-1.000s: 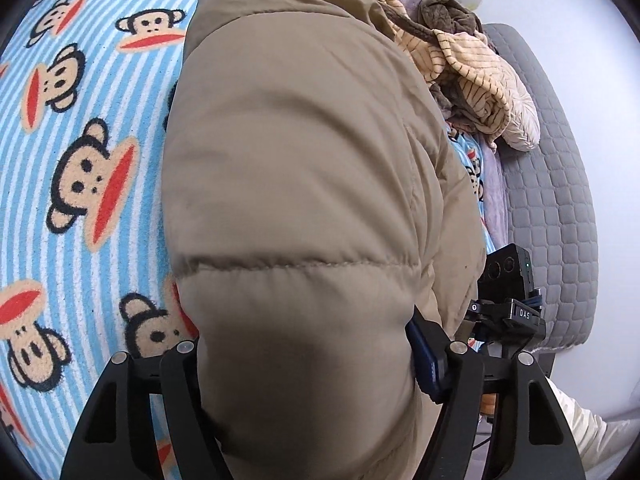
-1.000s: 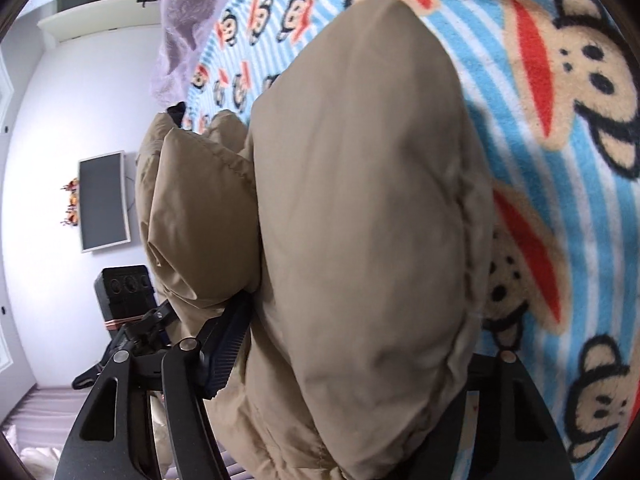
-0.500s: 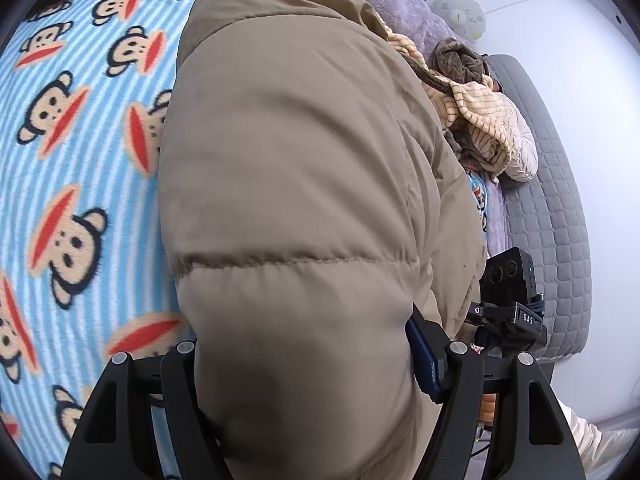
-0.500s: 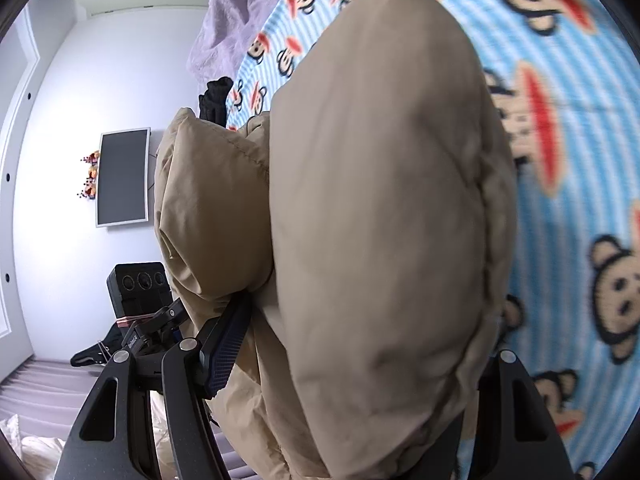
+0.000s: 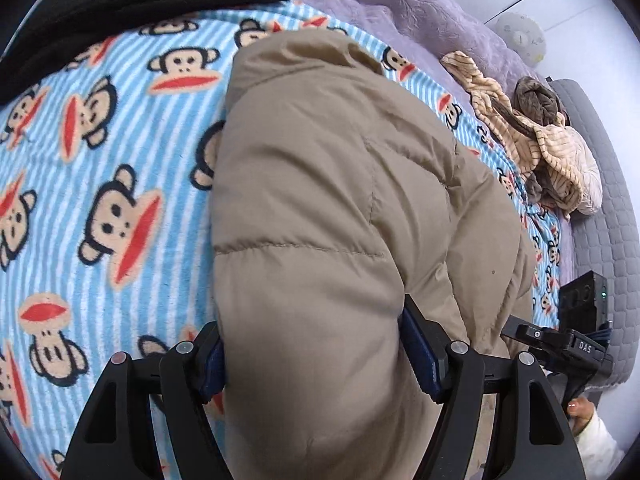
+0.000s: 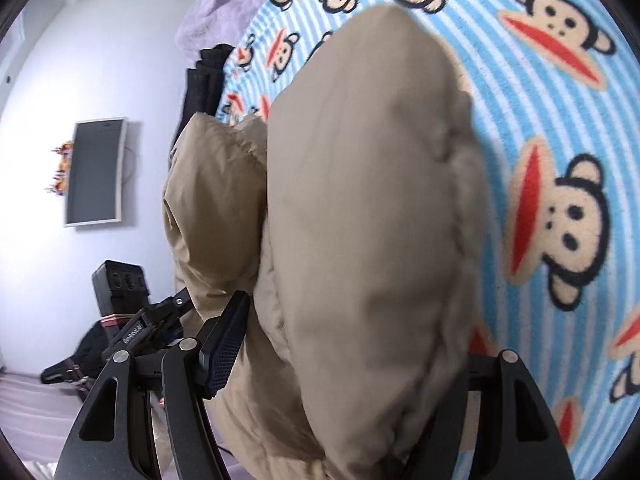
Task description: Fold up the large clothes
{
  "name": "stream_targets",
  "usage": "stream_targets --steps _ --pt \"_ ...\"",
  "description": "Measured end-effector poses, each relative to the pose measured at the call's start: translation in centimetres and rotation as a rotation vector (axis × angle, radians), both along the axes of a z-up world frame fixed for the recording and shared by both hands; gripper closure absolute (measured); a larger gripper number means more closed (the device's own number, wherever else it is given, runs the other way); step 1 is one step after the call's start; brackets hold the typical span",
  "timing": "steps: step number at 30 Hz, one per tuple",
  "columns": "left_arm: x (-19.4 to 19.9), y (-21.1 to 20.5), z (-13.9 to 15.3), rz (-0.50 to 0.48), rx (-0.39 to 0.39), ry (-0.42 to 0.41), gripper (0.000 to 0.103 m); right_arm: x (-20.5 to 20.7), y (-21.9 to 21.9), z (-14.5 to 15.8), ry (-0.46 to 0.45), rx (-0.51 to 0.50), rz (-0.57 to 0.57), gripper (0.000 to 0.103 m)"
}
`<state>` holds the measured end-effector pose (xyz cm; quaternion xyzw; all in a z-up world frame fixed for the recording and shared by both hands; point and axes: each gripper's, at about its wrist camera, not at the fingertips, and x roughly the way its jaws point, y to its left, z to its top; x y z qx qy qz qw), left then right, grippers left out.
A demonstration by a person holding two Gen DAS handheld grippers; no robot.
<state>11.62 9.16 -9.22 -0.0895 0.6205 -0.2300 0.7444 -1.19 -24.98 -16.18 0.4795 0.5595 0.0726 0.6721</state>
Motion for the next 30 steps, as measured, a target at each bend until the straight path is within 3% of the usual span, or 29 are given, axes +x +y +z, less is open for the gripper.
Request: stream_targets --steps 5,7,8,9,12,13,17,20,22,24,30 --pt "0.1 1.3 3.5 0.046 0.067 -0.191 0.029 -2.2 -2.0 5.0 0.007 -0.249 -0.036 0.032" --pt "1.4 -0.4 3.9 0.066 0.074 -0.198 0.029 -3.0 -3.0 7.4 -0.047 -0.305 -0.078 0.046" --pt "1.9 -0.7 3.7 0.065 0.072 -0.191 0.029 -3.1 -3.0 9.0 -0.082 -0.319 -0.092 0.059" --pt "2.4 -1.5 3.4 0.056 0.073 -0.185 0.029 -2.9 -2.9 10.3 -0.121 -0.324 -0.095 0.064" --pt "2.1 -4.8 2.0 -0.019 0.157 -0.201 0.029 -0.6 -1.4 12.5 -0.204 -0.323 -0.041 0.064" --pt "1.6 -6.2 1.6 -0.045 0.195 -0.219 0.029 1.7 1.0 12.8 -0.217 -0.322 -0.017 0.064" --pt "-0.2 -8.9 0.8 -0.095 0.267 -0.269 0.028 4.9 4.9 11.0 -0.192 -0.371 0.064 0.065" --pt "-0.8 -9.5 0.4 -0.122 0.271 -0.282 0.028 4.8 4.8 6.9 -0.037 -0.422 0.04 0.066" --pt "-1.0 -9.8 0.3 -0.135 0.286 -0.292 0.028 3.7 3.2 3.8 0.052 -0.381 -0.01 0.076" --pt "-1.0 -9.6 0.6 -0.132 0.288 -0.281 0.028 2.9 2.1 2.3 0.078 -0.338 -0.046 0.086" --pt "-2.0 -7.7 2.1 -0.113 0.301 -0.244 0.028 2.5 2.0 2.8 0.065 -0.321 -0.023 0.087"
